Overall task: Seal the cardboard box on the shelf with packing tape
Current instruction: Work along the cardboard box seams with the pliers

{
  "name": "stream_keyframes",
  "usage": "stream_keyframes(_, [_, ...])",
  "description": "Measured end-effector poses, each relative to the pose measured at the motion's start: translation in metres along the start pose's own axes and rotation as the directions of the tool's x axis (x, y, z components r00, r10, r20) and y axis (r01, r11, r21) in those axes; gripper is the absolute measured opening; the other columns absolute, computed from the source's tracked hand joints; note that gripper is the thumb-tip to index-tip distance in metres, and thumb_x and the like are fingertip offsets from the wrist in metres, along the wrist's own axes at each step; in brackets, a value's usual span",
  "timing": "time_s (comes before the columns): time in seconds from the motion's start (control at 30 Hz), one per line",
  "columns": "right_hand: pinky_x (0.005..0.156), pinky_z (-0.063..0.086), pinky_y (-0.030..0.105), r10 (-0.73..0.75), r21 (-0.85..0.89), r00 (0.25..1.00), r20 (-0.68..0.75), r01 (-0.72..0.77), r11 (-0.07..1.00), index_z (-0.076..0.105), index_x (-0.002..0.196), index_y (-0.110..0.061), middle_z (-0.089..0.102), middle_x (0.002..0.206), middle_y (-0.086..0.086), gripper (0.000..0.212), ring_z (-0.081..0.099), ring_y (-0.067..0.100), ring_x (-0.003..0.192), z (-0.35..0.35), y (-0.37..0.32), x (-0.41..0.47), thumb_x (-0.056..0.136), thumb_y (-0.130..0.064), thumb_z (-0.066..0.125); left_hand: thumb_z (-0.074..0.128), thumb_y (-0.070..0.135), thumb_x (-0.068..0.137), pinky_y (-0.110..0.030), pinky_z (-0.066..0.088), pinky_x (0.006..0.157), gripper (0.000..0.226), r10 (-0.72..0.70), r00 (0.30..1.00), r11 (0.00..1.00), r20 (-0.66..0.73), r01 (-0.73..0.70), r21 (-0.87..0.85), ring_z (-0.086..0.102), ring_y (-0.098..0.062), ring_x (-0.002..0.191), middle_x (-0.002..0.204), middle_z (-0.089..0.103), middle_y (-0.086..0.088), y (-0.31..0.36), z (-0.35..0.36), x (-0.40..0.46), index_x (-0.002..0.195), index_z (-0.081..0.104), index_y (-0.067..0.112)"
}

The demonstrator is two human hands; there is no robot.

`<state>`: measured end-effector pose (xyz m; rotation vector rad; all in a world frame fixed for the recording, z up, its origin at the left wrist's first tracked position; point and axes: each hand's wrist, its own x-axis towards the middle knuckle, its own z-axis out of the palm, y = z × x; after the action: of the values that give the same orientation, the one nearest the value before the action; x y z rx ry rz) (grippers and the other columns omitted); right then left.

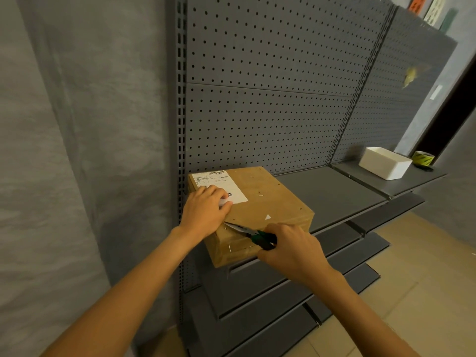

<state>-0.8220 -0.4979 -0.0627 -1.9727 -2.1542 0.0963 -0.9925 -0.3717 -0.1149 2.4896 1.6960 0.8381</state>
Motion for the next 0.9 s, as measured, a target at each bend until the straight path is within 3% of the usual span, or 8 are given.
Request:
stream_keyframes(0.27, [0.058,0.039,0.025,-0.048,-0.072,0.998,0.031,0.05,0.996,0.058,0.109,-0.025,0.052,0.09,-0.008,0.028,0.051,0.016,0.079,-0.013,0.003,0.0,0.086,-0.04,0.053,0.04,0.043,0.096,-0.032,0.035,0.095,0.032,-0.003,1.0,1.0,-0.007,0.003,0.0,0.045,-0.014,0.113,0.122,0.054,0.007,0.0,0.001,0.0,0.116,0.055,0.024])
stream_keyframes(0.43, [0.064,0.045,0.028,-0.063,-0.104,0.997,0.041,0.067,0.992,0.058,0.108,-0.024,0.054,0.092,-0.007,0.029,0.055,0.017,0.083,-0.017,0.0,0.0,0.086,-0.043,0.052,0.04,0.043,0.096,-0.032,0.034,0.095,0.031,0.001,1.0,1.0,-0.012,-0.001,-0.005,0.046,-0.015,0.112,0.121,0.054,0.007,0.0,0.001,0.001,0.115,0.056,0.023])
stream_keyframes(0.9, [0.056,0.035,0.025,-0.078,-0.194,0.997,0.008,0.078,0.978,0.058,0.113,-0.024,0.057,0.099,-0.006,0.03,0.049,0.017,0.079,-0.016,-0.006,-0.002,0.088,-0.038,0.05,0.04,0.042,0.096,-0.033,0.035,0.092,0.03,0.018,1.0,1.0,-0.015,-0.018,0.024,0.046,-0.016,0.111,0.12,0.054,0.007,-0.001,0.001,-0.001,0.114,0.055,0.024])
